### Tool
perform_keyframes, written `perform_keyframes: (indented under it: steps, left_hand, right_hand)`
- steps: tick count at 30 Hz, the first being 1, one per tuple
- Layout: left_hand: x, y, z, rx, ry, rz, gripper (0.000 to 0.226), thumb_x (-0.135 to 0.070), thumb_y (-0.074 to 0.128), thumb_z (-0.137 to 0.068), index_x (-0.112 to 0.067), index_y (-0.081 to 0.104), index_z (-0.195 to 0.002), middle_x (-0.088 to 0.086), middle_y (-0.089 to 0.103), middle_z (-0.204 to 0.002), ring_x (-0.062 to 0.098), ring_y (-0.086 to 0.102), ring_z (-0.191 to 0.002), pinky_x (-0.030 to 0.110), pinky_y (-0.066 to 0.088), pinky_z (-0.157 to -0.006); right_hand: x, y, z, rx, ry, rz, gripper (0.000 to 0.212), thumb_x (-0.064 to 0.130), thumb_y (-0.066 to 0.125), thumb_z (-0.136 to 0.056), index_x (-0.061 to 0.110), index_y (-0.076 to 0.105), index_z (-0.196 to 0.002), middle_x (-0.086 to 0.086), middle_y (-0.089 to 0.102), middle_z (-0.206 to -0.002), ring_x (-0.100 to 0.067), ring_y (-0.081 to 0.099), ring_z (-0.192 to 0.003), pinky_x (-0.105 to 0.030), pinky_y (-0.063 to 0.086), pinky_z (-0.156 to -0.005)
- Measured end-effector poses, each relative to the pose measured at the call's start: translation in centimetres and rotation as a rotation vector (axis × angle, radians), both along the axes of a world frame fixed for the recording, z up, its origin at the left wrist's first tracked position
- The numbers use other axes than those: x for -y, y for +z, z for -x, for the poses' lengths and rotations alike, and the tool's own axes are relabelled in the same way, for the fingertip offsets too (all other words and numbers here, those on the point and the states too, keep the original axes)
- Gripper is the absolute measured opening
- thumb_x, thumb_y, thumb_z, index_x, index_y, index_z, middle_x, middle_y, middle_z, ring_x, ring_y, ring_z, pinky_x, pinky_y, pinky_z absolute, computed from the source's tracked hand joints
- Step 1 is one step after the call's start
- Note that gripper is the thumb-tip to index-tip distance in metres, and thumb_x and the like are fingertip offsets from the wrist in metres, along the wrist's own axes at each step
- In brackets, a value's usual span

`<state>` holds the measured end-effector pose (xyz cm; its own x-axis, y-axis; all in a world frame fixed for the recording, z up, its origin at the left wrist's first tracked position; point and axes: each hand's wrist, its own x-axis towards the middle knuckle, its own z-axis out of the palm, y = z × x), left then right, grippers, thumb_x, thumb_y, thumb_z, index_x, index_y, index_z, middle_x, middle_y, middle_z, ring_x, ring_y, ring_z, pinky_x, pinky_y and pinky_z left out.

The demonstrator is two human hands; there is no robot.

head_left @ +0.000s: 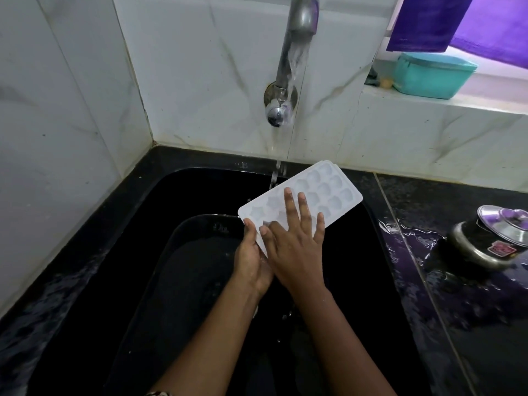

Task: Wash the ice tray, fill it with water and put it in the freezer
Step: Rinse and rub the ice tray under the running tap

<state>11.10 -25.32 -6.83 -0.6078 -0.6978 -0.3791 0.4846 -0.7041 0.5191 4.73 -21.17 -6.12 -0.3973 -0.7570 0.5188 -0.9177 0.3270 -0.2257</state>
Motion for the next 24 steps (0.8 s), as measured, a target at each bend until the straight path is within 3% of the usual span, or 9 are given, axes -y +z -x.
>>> perform_keyframes:
  steps: [5, 8, 11, 14, 16, 18, 21, 24]
  left_hand:
    - [0.2, -0.3, -0.3, 0.048, 0.049, -0.007, 0.061, -0.056, 0.033, -0.099, -0.007, 0.061, -0.123, 0.016, 0.070, -0.116, 0.027, 0.070, -0.101, 0.037, 0.058, -0.077]
    - [0.0, 0.1, -0.2, 0.034, 0.017, -0.009, 0.058, -0.053, 0.031, -0.101, -0.007, 0.063, -0.116, 0.014, 0.073, -0.108, 0.027, 0.071, -0.098, 0.040, 0.056, -0.084]
    - [-0.1, -0.2, -0.2, 0.109, 0.027, -0.010, 0.058, -0.053, 0.034, -0.101, -0.007, 0.063, -0.120, 0.016, 0.070, -0.117, 0.027, 0.071, -0.101, 0.037, 0.059, -0.078]
    - [0.1, -0.1, -0.4, 0.100, 0.058, -0.009, 0.060, -0.053, 0.034, -0.100, -0.003, 0.061, -0.120, 0.017, 0.065, -0.126, 0.025, 0.072, -0.097, 0.034, 0.060, -0.073]
    - [0.1, 0.3, -0.5, 0.073, 0.063, -0.010, 0.058, -0.052, 0.031, -0.101, -0.005, 0.063, -0.116, 0.015, 0.071, -0.115, 0.023, 0.074, -0.087, 0.035, 0.059, -0.070]
    - [-0.1, 0.5, -0.4, 0.055, 0.032, -0.003, 0.057, -0.052, 0.029, -0.101, -0.009, 0.064, -0.114, 0.012, 0.075, -0.103, 0.023, 0.074, -0.086, 0.037, 0.058, -0.075]
    - [-0.4, 0.1, -0.3, 0.094, 0.024, 0.015, 0.054, -0.052, 0.033, -0.101, -0.011, 0.066, -0.113, 0.013, 0.072, -0.111, 0.023, 0.073, -0.091, 0.037, 0.059, -0.076]
    - [-0.1, 0.0, -0.4, 0.064, 0.037, 0.025, 0.055, -0.052, 0.031, -0.101, -0.012, 0.065, -0.115, 0.013, 0.074, -0.106, 0.022, 0.074, -0.088, 0.036, 0.058, -0.075]
  right_hand:
    - [-0.1, 0.2, -0.4, 0.112, 0.111, -0.123, 0.055, 0.056, 0.016, -0.093, 0.030, 0.064, -0.099, 0.008, -0.007, -0.157, -0.009, -0.020, -0.143, -0.043, -0.011, -0.112]
    - [-0.4, 0.1, 0.4, 0.088, 0.067, -0.117, 0.053, 0.054, 0.018, -0.093, 0.030, 0.065, -0.092, 0.005, -0.001, -0.158, -0.011, -0.015, -0.144, -0.045, -0.010, -0.113]
    - [-0.2, 0.1, -0.6, 0.006, 0.005, -0.053, 0.049, 0.055, 0.024, -0.095, 0.029, 0.064, -0.084, 0.002, 0.007, -0.159, -0.015, -0.005, -0.146, -0.049, -0.002, -0.113]
    - [-0.1, 0.4, -1.0, 0.110, 0.100, -0.134, 0.060, 0.059, 0.012, -0.092, 0.030, 0.064, -0.100, 0.010, -0.011, -0.156, -0.010, -0.020, -0.143, -0.044, -0.011, -0.113]
    - [-0.2, 0.4, -0.1, 0.146, 0.130, -0.163, 0.063, 0.059, 0.009, -0.091, 0.032, 0.065, -0.102, 0.012, -0.014, -0.155, -0.009, -0.023, -0.141, -0.043, -0.013, -0.112]
    - [-0.4, 0.1, 0.4, 0.081, 0.081, -0.128, 0.055, 0.056, 0.016, -0.093, 0.032, 0.066, -0.093, 0.006, -0.002, -0.158, -0.014, -0.013, -0.145, -0.047, -0.007, -0.113]
    - [-0.2, -0.3, -0.6, -0.020, 0.010, -0.060, 0.048, 0.054, 0.025, -0.095, 0.030, 0.065, -0.085, 0.000, 0.011, -0.158, -0.018, 0.000, -0.146, -0.051, 0.002, -0.113]
    - [-0.1, 0.1, -0.8, 0.084, 0.120, -0.147, 0.057, 0.059, 0.016, -0.093, 0.030, 0.065, -0.101, 0.009, -0.008, -0.157, -0.011, -0.019, -0.143, -0.045, -0.009, -0.113]
